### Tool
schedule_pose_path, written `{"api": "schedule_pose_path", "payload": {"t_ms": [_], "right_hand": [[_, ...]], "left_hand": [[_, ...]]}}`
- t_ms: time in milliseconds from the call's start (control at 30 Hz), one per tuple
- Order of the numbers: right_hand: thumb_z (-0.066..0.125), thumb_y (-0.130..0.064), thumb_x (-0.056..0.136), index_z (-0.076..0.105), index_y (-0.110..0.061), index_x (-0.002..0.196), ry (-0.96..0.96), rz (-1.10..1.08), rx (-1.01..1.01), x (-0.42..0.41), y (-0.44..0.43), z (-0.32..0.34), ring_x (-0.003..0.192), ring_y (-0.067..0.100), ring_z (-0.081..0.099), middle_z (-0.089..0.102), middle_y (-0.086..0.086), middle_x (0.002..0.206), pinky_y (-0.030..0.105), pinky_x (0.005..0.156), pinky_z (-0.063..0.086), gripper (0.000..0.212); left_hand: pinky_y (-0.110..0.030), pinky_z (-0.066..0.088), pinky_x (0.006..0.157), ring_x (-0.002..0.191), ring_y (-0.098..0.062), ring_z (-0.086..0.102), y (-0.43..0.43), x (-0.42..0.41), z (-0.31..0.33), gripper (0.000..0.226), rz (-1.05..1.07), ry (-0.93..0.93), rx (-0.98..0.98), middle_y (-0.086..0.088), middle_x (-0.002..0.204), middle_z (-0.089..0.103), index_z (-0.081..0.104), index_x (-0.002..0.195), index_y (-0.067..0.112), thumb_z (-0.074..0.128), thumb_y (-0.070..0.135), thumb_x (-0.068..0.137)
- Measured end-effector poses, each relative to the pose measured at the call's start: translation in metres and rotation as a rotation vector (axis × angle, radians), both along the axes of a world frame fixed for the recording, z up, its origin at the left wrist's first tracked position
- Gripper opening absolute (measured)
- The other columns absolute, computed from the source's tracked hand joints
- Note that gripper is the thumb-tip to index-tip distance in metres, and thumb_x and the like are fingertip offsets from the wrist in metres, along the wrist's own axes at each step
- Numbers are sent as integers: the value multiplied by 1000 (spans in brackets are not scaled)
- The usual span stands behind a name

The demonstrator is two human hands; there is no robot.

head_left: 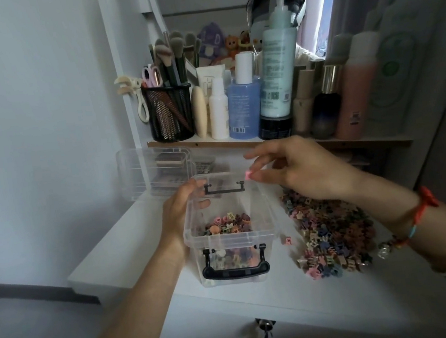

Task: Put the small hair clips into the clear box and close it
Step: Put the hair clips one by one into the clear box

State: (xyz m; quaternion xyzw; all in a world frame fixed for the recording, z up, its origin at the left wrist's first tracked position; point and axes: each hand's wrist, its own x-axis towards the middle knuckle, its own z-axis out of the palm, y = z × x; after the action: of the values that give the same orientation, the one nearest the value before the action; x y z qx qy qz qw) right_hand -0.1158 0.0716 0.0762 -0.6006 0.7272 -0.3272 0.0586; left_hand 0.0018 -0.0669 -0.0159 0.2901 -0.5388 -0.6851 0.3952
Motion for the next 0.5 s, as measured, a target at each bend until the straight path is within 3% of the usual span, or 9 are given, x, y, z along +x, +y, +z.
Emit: {"api": "schedule_pose_path", "payload": {"t_ms": [67, 134, 234, 334, 401, 501], "right_hand": [[65, -24, 82, 53, -22, 122, 28, -22, 59, -3, 1, -2, 81, 11, 60, 64, -7, 96, 17, 76, 44, 42], [65, -20, 82, 58, -21, 107, 62, -50, 118, -11, 6, -6, 76, 4, 57, 61, -8, 86, 13, 68, 43, 26], [66, -21, 82, 66, -17, 98, 181, -11, 429, -16, 14, -25, 73, 2, 56, 64, -7, 84, 6, 61, 40, 17], [64, -21, 83, 71, -19, 97, 324, 57, 569, -13, 16, -44, 76, -3, 57, 72, -7, 97, 8, 71, 42, 15], [62, -19, 84, 71, -20, 94, 379, 5, 519, -14, 14, -40, 81, 0, 58, 71, -8, 95, 14, 76, 43, 14], [61, -18, 85, 71, -18, 91, 243, -149, 175, -14, 10, -17, 79, 3, 58, 64, -10, 82, 10, 70, 39, 12]], "left_hand": [[-30, 39, 65, 81, -16, 57, 0, 0, 1, 15, 4, -1, 2, 0, 91, 60, 63, 81, 24, 55, 36, 84], [-30, 38, 64, 80, -16, 57, 0, 1, 1, 20, 11, -2, 3, -1, 90, 59, 63, 81, 23, 47, 32, 90], [-30, 38, 64, 79, -16, 57, 1, 1, 1, 22, 18, -1, 5, -1, 89, 59, 63, 81, 22, 46, 32, 91], [-30, 37, 63, 79, -17, 56, 3, 1, 3, 22, 25, 5, 4, -1, 88, 59, 63, 80, 21, 46, 31, 91], [-29, 37, 62, 79, -16, 56, 4, 1, 3, 22, 28, 11, 5, -1, 88, 59, 62, 80, 22, 45, 30, 92], [-30, 37, 62, 79, -16, 57, 4, 2, 5, 22, 29, 1, 2, 0, 88, 59, 62, 80, 23, 44, 29, 92]]}}
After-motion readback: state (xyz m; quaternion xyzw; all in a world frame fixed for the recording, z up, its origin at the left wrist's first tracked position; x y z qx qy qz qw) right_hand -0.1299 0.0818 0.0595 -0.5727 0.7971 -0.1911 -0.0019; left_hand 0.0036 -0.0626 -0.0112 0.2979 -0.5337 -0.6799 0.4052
